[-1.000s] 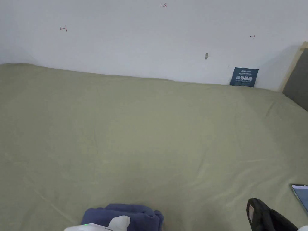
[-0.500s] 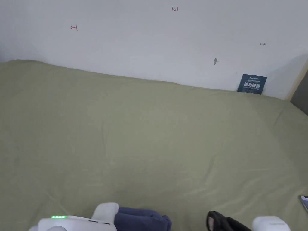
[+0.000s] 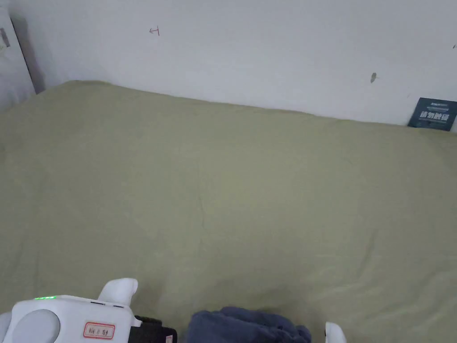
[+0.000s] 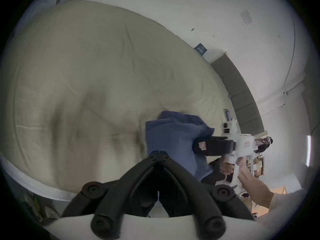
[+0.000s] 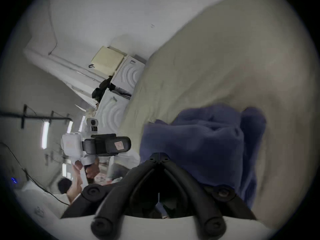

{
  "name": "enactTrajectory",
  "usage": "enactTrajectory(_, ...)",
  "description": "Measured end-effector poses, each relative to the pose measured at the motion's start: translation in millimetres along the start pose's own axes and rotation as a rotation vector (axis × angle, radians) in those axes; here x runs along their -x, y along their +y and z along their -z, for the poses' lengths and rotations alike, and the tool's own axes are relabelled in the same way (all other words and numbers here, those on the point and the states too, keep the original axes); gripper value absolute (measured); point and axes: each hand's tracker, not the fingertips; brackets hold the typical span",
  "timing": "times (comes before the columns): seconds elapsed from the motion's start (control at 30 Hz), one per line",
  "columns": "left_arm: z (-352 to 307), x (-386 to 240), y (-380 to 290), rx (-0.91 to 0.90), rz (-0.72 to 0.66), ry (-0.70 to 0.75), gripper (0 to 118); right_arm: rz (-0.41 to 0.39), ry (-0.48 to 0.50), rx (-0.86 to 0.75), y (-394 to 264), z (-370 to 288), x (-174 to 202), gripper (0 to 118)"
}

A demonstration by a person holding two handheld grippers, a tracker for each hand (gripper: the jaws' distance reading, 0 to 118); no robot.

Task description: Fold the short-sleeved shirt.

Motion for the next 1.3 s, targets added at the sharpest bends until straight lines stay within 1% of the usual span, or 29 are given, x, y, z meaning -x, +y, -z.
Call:
enactTrajectory(0.03, 2.8, 4.7, 2.0, 0.013, -0.006, -0.007, 0, 0.103, 0.103, 0.012, 1.9, -0.9, -20.1, 0)
enactTrajectory(0.07, 5.3, 8.7, 3.6, 0.025, -0.013, -0.019, 0, 0.168, 0.185, -0.007, 2.4, -2.8, -30.5, 0)
enactTrajectory(0.1, 7.4, 11.2, 4.8, 0.036, -0.017, -0.03, 0, 0.179, 0.208, -0.017, 2.4, -3.3, -30.6, 0)
enactTrajectory(0.13, 9.6, 14.8, 6.1, 0.037, -0.025, -0.044, 5, 0.125, 0.166, -0.013, 1.0, -4.5, -27.7, 0)
enactTrajectory(0.17, 11.8, 18.7, 7.6, 0.03, -0.042, -0.093, 24, 0.114, 0.168, -0.008, 1.1, -3.9, -25.9, 0)
enactTrajectory(0.2, 14.9, 22.7, 9.1, 0.029, -0.074, -0.135, 59, 0.116, 0.167, -0.007, 2.1, -4.1, -26.9, 0)
enactTrajectory(0.23, 22.6, 26.5, 11.1, 0.067, -0.119, -0.197, 101, 0.124, 0.176, -0.007, 2.5, -4.9, -30.0, 0)
enactTrajectory(0.27, 31.4, 30.0, 12.6, 0.105, -0.147, -0.218, 107, 0.126, 0.182, -0.007, -0.1, -3.4, -28.1, 0)
enactTrajectory(0.3, 37.9, 31.7, 14.1, 0.121, -0.154, -0.249, 107, 0.129, 0.186, -0.007, -0.2, -3.3, -28.0, 0)
enactTrajectory(0.4, 65.9, 31.2, 16.0, 0.168, -0.149, -0.247, 106, 0.135, 0.192, -0.004, 0.1, -3.4, -27.7, 0)
enactTrajectory(0.43, 74.8, 30.1, 15.1, 0.17, -0.145, -0.28, 106, 0.135, 0.192, -0.004, 0.1, -3.5, -27.5, 0)
enactTrajectory(0.5, 83.7, 28.4, 18.0, 0.173, -0.183, -0.397, 103, 0.138, 0.19, -0.003, 0.1, -3.8, -27.1, 0)
enactTrajectory(0.53, 89.0, 26.8, 18.3, 0.192, -0.208, -0.401, 90, 0.14, 0.189, -0.001, 1.1, -3.8, -25.6, 0)
enactTrajectory(0.57, 91.4, 24.6, 18.3, 0.184, -0.192, -0.362, 64, 0.14, 0.184, 0.0, 1.4, -4.1, -23.2, 0)
enactTrajectory(0.6, 90.1, 22.5, 18.4, 0.183, -0.141, -0.306, 30, 0.133, 0.172, 0.002, 1.9, -4.8, -19.9, 0)
enactTrajectory(0.63, 87.3, 24.1, 20.2, 0.178, -0.096, -0.234, 30, 0.117, 0.156, 0.003, 2.3, -6.1, -16.2, 0)
enactTrajectory(0.67, 85.4, 28.5, 20.5, 0.184, -0.13, -0.263, 30, 0.102, 0.142, 0.003, 3.4, -7.7, -12.5, 0)
enactTrajectory(0.7, 83.8, 35.6, 21.6, 0.193, -0.195, -0.321, 29, 0.089, 0.122, -0.001, 3.7, -10.0, -6.7, 0)
enactTrajectory(0.8, 63.5, 37.7, 29.0, 0.155, -0.158, -0.287, 29, 0.024, 0.084, -0.031, 4.4, -22.5, 15.7, 0)
enactTrajectory(0.87, 43.1, 52.1, 38.4, 0.139, -0.191, -0.301, 29, -0.026, 0.088, -0.061, 4.7, -33.9, 31.7, 0)
enactTrajectory(0.9, 31.8, 61.2, 45.5, 0.134, -0.212, -0.298, 29, -0.055, 0.074, -0.083, 4.4, -40.7, 39.8, 0)
enactTrajectory(0.93, 12.5, 74.2, 54.1, 0.126, -0.192, -0.276, 29, -0.087, 0.053, -0.105, 3.7, -47.7, 48.0, 0)
enactTrajectory(0.97, -9.2, 89.1, 64.1, 0.1, -0.148, -0.206, 29, -0.118, 0.032, -0.132, 2.9, -54.2, 56.7, 0)
enactTrajectory(1.0, -27.7, 104.2, 72.2, 0.09, -0.15, -0.16, 29, -0.142, 0.018, -0.148, 2.2, -59.4, 63.2, 0)
enactTrajectory(1.07, -72.2, 144.5, 91.2, 0.065, -0.169, -0.111, 29, -0.149, 0.034, -0.173, -0.3, -68.9, 74.6, 0)
enactTrajectory(1.1, -91.2, 163.5, 100.4, 0.064, -0.164, -0.093, 29, -0.162, 0.02, -0.196, -1.0, -72.5, 79.2, 0)
enactTrajectory(1.17, -130.6, 203.4, 121.3, 0.038, -0.148, -0.006, 29, -0.177, -0.005, -0.212, -1.4, -76.9, 84.8, 0)
enactTrajectory(1.27, -163.1, 252.1, 147.1, 0.04, -0.194, 0.034, 29, -0.187, -0.051, -0.237, -0.9, -79.7, 87.7, 0)
enactTrajectory(1.3, -166.0, 250.3, 147.9, 0.04, -0.186, 0.046, 29, -0.182, -0.057, -0.241, -0.2, -80.0, 87.1, 0)
